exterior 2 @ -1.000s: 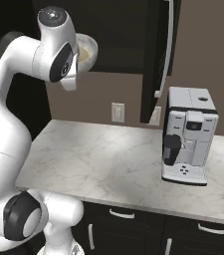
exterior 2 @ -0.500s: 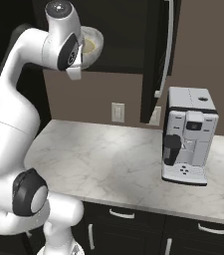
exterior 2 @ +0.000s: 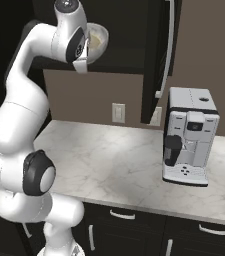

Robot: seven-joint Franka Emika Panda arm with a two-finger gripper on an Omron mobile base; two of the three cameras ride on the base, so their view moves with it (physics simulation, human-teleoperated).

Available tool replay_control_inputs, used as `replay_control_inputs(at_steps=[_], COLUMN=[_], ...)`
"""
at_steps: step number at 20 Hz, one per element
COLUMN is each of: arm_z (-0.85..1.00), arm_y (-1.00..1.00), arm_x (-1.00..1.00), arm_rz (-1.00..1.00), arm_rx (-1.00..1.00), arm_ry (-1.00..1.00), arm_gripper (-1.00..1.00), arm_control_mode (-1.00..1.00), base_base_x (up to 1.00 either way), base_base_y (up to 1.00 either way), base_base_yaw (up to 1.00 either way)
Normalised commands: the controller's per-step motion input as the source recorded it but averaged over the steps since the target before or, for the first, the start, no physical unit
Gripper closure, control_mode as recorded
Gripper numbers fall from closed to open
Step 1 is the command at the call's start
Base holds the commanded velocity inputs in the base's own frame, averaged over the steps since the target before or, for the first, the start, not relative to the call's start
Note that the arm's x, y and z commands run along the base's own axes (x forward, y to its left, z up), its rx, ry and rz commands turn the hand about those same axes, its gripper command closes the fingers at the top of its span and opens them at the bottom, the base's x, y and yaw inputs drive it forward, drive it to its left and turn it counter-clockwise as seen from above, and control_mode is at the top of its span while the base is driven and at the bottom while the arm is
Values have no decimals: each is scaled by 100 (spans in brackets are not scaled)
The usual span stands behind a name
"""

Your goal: Pick up the bowls on the counter and stack them on top of one another in the open cabinet. Place the smaller bowl on top of the larger bowl.

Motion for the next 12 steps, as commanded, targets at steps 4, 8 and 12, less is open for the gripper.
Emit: replay_control_inputs(at_steps=[4,8,12], arm_z=[0,0,0], arm_y=[-5,-1,0], arm_x=[45,40,38], arm_rz=[-1,-1,0], arm_rx=[0,0,0], arm_ry=[0,0,0], arm_gripper=[100,100,100], arm_control_mode=[-100,-100,-100], base_base_x=[0,0,0], base_base_y=[0,0,0], base_base_yaw=[0,0,0])
